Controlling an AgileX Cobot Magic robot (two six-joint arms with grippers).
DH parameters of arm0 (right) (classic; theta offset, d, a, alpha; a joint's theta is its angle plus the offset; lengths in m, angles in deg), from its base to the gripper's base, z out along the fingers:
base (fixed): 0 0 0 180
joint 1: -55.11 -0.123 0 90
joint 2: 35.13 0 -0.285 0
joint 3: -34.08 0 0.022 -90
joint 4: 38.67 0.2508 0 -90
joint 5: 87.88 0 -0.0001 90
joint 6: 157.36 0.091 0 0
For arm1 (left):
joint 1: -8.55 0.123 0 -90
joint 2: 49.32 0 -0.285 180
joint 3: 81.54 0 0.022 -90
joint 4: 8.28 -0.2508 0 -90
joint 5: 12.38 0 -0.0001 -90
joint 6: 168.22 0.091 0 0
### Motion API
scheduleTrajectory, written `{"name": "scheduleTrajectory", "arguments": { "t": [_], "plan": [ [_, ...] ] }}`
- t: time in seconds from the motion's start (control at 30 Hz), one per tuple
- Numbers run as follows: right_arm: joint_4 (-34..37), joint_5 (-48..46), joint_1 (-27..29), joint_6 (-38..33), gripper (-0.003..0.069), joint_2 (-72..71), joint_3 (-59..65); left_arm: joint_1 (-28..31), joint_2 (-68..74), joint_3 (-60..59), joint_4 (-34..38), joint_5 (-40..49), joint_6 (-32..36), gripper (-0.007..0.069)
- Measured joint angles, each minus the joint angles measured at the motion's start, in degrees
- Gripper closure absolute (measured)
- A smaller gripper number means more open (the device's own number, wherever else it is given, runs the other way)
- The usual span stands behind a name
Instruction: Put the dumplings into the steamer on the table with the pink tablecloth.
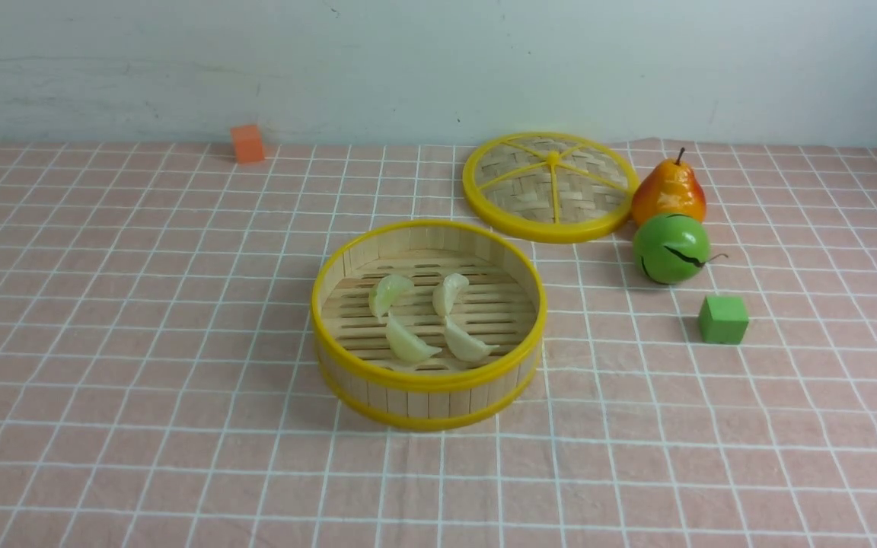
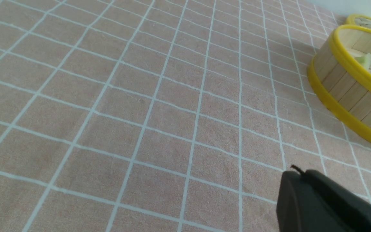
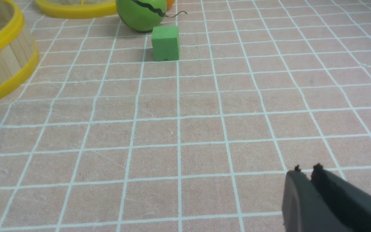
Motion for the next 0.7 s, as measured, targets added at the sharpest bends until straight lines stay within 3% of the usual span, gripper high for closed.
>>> {"name": "scheduleTrajectory", "arguments": {
  "t": [0.7],
  "plan": [
    [0.00, 0.00, 0.00, -0.02, 0.0573, 0.00, 0.00, 0.00, 0.00, 0.00, -0.04, 0.00, 0.00, 0.0637]
  ]
}}
